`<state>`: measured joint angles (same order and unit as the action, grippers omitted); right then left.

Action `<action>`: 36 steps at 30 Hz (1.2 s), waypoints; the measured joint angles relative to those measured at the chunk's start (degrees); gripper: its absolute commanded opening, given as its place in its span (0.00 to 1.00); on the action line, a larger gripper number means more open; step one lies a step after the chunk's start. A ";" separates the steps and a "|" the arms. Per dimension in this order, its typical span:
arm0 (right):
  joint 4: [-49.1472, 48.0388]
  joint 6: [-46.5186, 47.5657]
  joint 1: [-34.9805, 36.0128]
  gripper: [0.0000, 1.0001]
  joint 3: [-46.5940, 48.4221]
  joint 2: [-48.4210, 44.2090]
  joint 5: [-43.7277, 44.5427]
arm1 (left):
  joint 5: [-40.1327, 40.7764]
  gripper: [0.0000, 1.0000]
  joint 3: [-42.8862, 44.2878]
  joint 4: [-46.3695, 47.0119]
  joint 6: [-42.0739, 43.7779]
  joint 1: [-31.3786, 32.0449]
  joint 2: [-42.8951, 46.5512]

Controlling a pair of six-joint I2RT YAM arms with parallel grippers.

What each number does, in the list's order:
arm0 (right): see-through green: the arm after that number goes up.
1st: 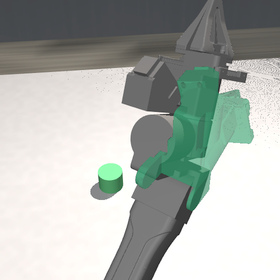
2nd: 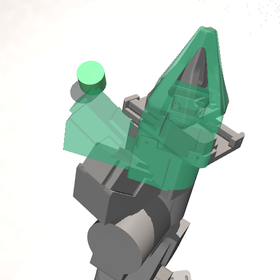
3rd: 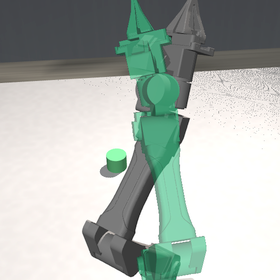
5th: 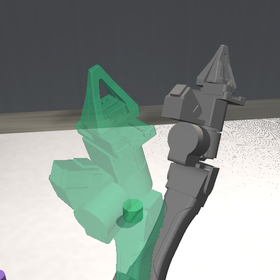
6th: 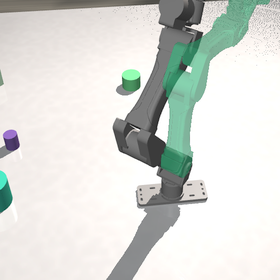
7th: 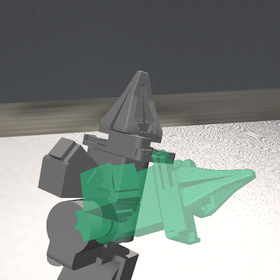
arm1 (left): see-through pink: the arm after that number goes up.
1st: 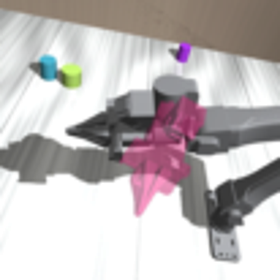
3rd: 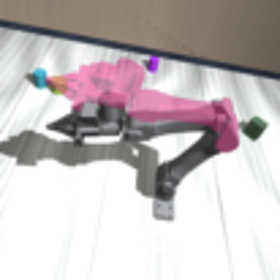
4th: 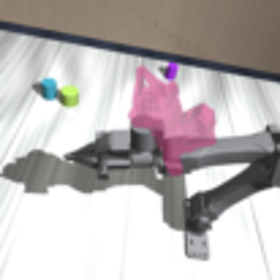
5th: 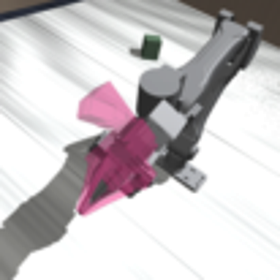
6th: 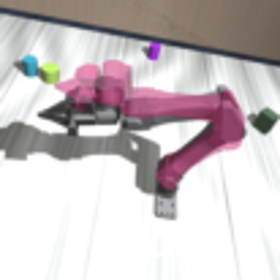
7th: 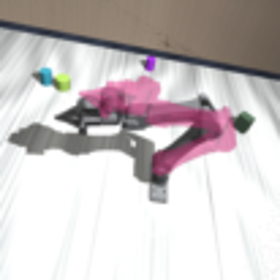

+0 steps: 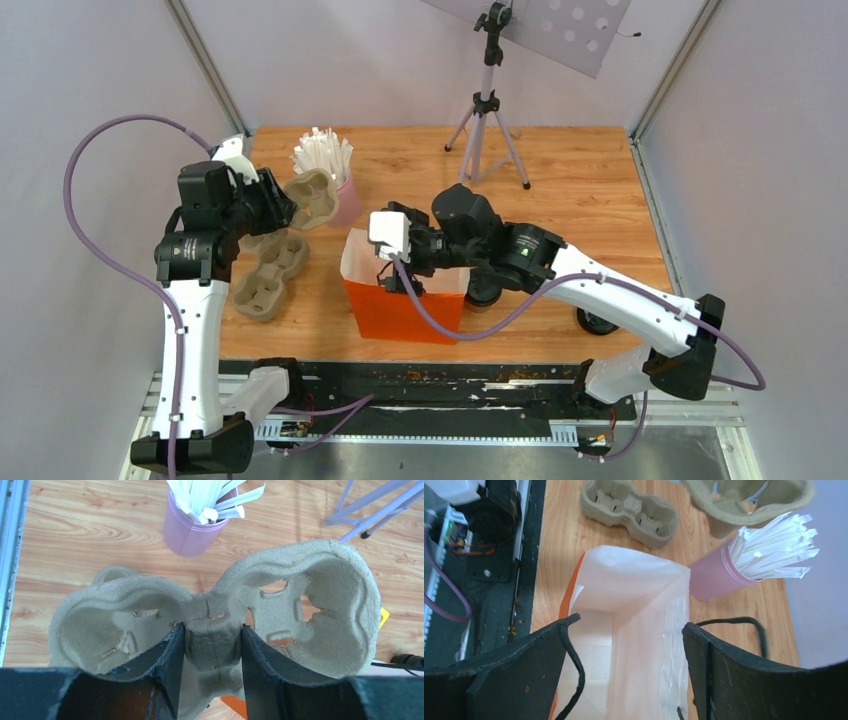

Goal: Pack the takeout coffee

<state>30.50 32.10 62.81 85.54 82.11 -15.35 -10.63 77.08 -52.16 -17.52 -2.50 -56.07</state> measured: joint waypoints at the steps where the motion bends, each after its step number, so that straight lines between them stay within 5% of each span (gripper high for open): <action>1: -0.17 -1.55 0.00 0.87 -0.13 -1.33 -0.15 | -0.02 0.47 0.00 -0.02 -0.09 0.22 0.00; 16: -3.39 -17.35 0.00 0.85 2.64 -6.12 -0.52 | 0.66 0.46 2.91 -2.73 -0.59 6.34 -0.76; 28: 8.02 -42.03 -0.09 0.78 2.78 -16.00 20.39 | 1.16 0.45 6.10 -5.51 -3.08 9.97 -0.31; 36: 13.35 -38.73 -1.40 0.77 4.46 -14.84 23.91 | -4.20 0.45 5.92 -5.35 -6.51 12.81 3.04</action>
<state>43.86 -6.63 61.41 90.00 67.26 8.56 -14.83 83.00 -57.52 -24.03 10.31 -53.04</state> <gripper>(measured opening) 0.774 0.491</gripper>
